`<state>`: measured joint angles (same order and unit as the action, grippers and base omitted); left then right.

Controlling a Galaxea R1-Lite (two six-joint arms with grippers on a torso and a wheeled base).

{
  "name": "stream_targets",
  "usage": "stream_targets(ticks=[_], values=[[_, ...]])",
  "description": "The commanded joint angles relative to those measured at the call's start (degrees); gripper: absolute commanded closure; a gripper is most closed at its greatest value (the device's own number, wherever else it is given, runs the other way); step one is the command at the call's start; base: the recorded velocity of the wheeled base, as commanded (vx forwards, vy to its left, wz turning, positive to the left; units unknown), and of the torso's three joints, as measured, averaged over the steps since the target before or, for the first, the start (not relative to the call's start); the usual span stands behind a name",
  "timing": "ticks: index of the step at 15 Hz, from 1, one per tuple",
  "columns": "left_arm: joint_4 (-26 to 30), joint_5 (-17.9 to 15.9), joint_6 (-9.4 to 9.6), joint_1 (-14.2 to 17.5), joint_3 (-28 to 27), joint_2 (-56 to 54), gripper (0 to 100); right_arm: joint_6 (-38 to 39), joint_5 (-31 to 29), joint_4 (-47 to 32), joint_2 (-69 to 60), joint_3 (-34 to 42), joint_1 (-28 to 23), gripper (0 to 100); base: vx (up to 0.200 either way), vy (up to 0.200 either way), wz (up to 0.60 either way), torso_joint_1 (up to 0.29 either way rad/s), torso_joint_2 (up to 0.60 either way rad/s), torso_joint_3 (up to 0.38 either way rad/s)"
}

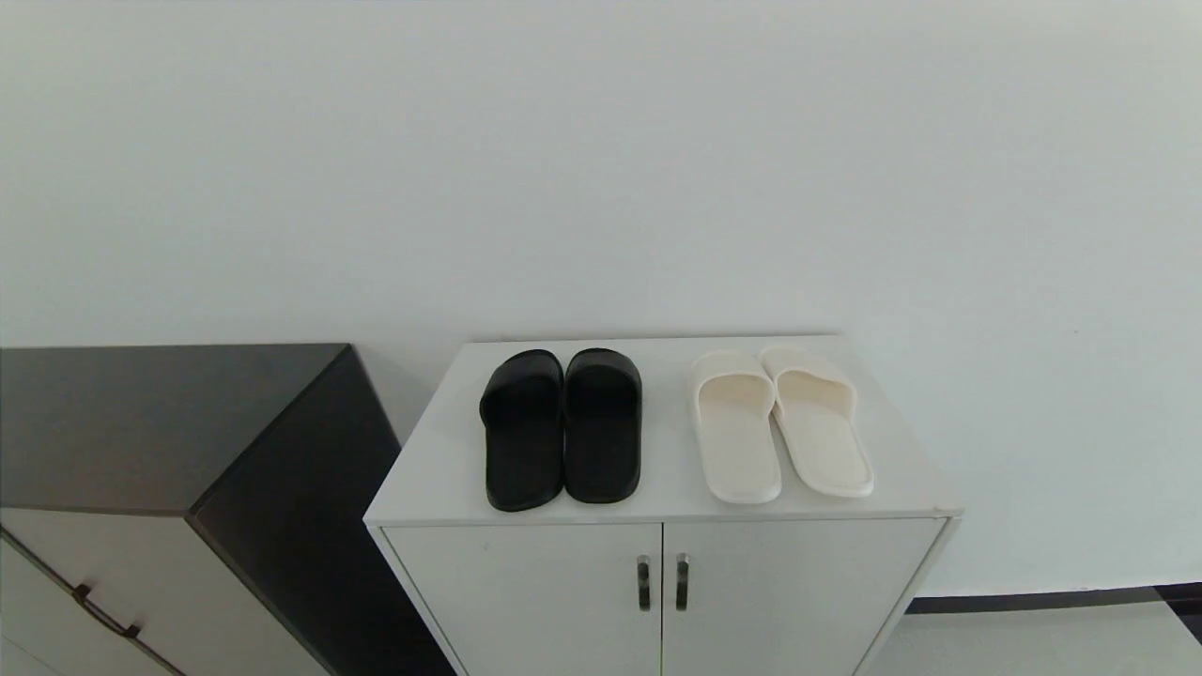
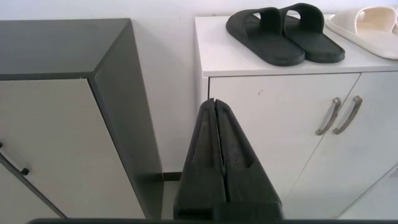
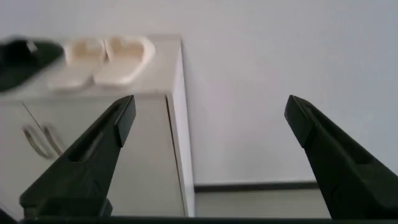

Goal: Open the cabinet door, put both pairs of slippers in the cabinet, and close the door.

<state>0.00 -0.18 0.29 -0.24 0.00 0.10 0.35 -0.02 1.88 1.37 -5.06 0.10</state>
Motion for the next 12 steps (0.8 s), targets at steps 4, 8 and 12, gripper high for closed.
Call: stream_targets(ticks=[4, 8, 12], values=[[0.0, 0.1, -0.56, 0.0, 0.0, 0.0, 100, -0.7, 10.1, -2.1, 38.8, -24.6, 3.4, 0, 0.0, 0.0, 0.0, 0.0, 0.0, 0.0], [0.0, 0.1, -0.56, 0.0, 0.0, 0.0, 100, 13.2, 1.1, 11.1, 63.2, -30.0, 25.3, 0, 0.0, 0.0, 0.0, 0.0, 0.0, 0.0], [0.0, 0.1, -0.56, 0.0, 0.0, 0.0, 100, 16.8, -10.3, 12.9, 78.5, -41.1, 36.0, 0, 0.0, 0.0, 0.0, 0.0, 0.0, 0.0]])
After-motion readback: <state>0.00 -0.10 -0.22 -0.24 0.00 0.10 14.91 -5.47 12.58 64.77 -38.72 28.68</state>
